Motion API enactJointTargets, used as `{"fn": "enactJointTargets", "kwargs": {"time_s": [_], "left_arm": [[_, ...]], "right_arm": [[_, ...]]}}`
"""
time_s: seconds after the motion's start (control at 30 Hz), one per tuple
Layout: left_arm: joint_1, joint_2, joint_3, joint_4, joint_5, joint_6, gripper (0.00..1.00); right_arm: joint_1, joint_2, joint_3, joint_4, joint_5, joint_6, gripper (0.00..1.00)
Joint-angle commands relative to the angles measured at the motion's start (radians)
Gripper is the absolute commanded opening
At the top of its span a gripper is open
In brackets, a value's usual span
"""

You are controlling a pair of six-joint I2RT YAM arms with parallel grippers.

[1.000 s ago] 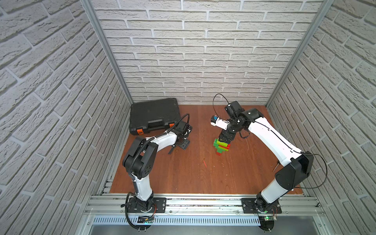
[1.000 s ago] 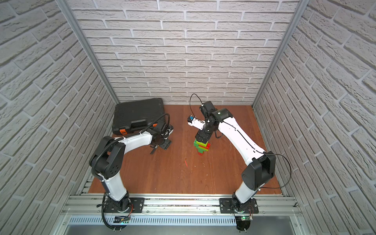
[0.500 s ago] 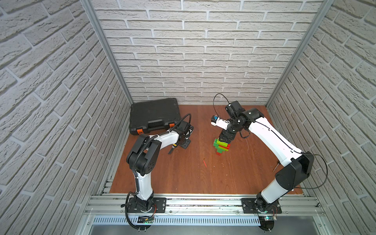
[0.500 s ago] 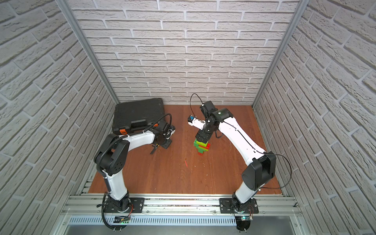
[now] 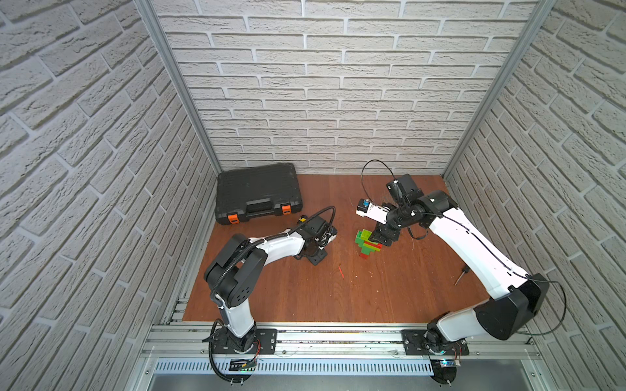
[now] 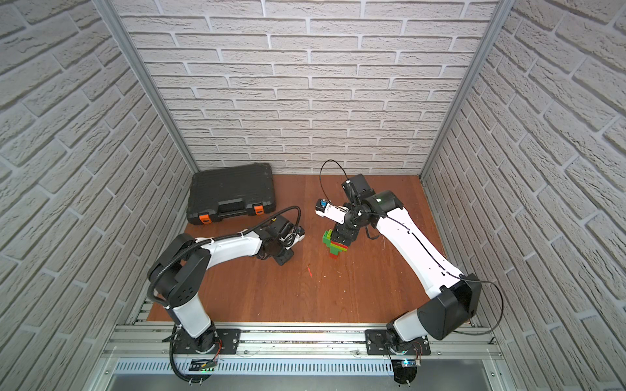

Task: Assemble a spoon with lego
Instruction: Move the lego brick at the center of the board, then pick up the lego brick from the center of the board.

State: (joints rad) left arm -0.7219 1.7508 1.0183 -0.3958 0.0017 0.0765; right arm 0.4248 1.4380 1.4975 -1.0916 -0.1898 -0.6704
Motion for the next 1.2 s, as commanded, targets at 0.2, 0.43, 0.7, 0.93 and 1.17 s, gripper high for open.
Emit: {"fn": "enactJointTargets", "kwargs": {"time_s": [0.2,0.43,0.7,0.93,1.17], "left_arm": [[-0.04,-0.086,-0.057,-0.002,-0.005,-0.003,0.6],[0.161,-0.301,-0.142,0.0,0.046,-0.035,0.68],[0.574,-0.503,-0.25,0.116,0.201,-0.162,0.73],[0.625,-0.505,-0.254,0.121,0.216,-0.153,0.74],[0.628,-0.47,-0.264,0.145,0.216,-0.149,0.74]], "right_arm": [[0.074,-0.068,-0.072,0.096,-0.015,-0.07,0.85],[0.185,-0.029,-0.066,0.15,0.012,-0.139,0.84],[0.348,0.232,-0.006,0.23,0.035,-0.259,0.83],[0.41,0.492,0.101,0.237,0.07,-0.316,0.8],[0.408,0.639,0.175,0.232,0.089,-0.361,0.75]]}}
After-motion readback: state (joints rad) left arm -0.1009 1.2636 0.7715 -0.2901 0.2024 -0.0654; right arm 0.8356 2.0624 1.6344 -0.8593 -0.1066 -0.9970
